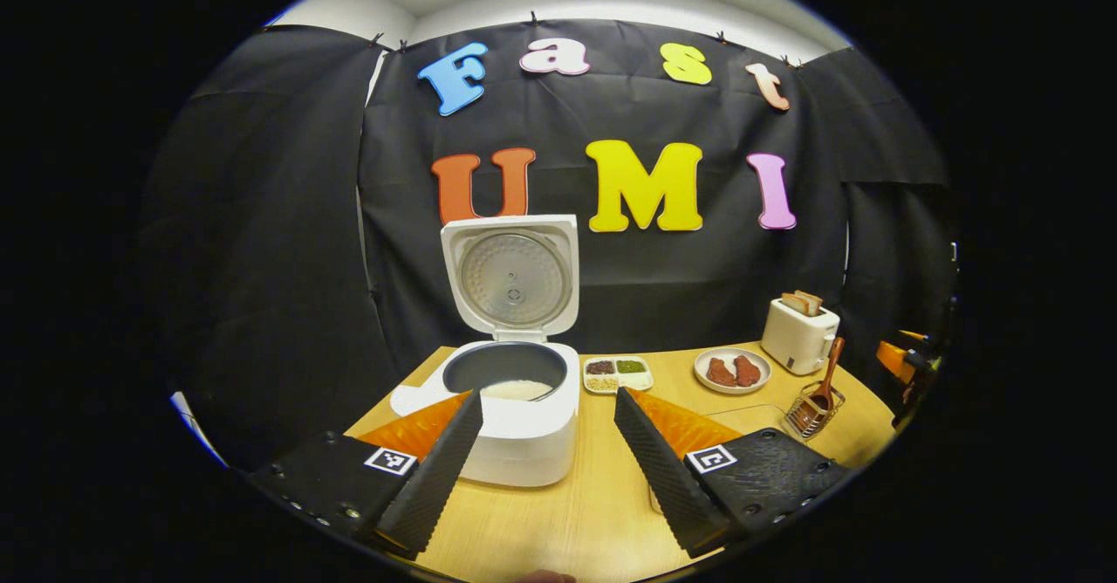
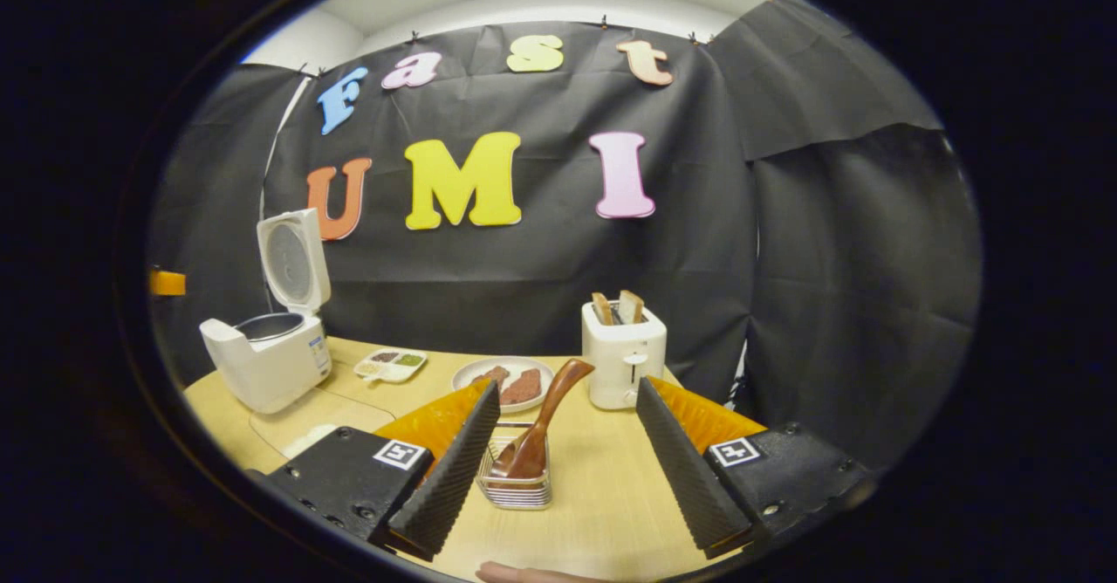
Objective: Close the left gripper, press the button to open the rice cooker; take a wooden spoon from the chopstick holder with the right hand, scoop a spoonful of rice and pour it into the rice cooker, then put the wooden spoon back into the chopstick holder.
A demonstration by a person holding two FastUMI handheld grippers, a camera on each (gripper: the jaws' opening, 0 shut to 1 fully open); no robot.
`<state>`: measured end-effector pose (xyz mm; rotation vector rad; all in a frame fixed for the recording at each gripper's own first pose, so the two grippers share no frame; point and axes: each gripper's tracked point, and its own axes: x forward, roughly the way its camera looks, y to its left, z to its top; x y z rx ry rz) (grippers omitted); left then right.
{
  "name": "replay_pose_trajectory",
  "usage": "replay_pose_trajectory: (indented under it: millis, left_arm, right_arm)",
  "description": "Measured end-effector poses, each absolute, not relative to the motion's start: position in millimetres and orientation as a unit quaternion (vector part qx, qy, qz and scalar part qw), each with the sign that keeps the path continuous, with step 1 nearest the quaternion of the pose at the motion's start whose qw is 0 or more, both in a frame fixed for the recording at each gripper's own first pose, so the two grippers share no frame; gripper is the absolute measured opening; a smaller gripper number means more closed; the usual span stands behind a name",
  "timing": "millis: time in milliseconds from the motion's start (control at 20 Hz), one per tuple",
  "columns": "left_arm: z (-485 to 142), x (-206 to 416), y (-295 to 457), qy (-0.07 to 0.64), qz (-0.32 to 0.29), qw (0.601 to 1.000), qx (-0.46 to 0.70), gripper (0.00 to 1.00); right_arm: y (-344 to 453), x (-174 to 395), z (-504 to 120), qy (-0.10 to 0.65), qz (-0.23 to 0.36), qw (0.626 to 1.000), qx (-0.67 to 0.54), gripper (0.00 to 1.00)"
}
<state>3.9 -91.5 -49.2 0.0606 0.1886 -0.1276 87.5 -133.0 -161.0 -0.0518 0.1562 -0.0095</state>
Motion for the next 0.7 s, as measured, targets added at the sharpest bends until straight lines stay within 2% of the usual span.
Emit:
replay_pose_trajectory:
  millis: [100,200,250,300,350,400,550,600,700]
  left_arm:
    - [-49.7,-7.9,-96.9,0.078,-0.071,0.994,0.037,0.97]
    - [-53.8,-20.2,-101.5,0.068,-0.08,0.994,0.037,0.96]
    - [-56.4,-24.5,-100.9,0.064,-0.081,0.994,0.041,0.97]
    - [-59.3,-30.4,-96.4,0.061,-0.078,0.994,0.046,0.97]
    - [-62.8,-35.5,-94.9,0.059,-0.079,0.994,0.048,0.96]
    - [-69.0,-40.8,-94.4,0.06,-0.084,0.994,0.043,0.96]
    - [-86.8,-59.0,-85.4,0.06,-0.078,0.994,0.046,0.96]
    - [-89.8,-64.0,-80.6,0.055,-0.072,0.995,0.048,0.96]
    - [-94.6,-75.8,-80.4,0.05,-0.073,0.995,0.043,0.96]
  right_arm:
    - [-129.6,100.2,-172.9,0.089,0.003,0.996,-0.015,0.96]
    - [-124.4,114.8,-184.7,0.1,0.012,0.995,-0.005,0.96]
    - [-122.6,122.5,-190.9,0.108,0.015,0.994,-0.002,1.0]
    - [-121.3,130.5,-198.4,0.116,0.015,0.993,-0.001,0.96]
    - [-119.6,139.0,-202.9,0.121,0.017,0.992,0.001,0.96]
    - [-118.1,146.5,-208.5,0.127,0.02,0.992,0.002,1.0]
    - [-117.7,169.7,-222.6,0.149,0.025,0.989,0.011,1.0]
    - [-118.8,178.4,-228.1,0.159,0.026,0.987,0.022,0.96]
    - [-118.2,195.7,-237.8,0.183,0.03,0.981,0.055,1.0]
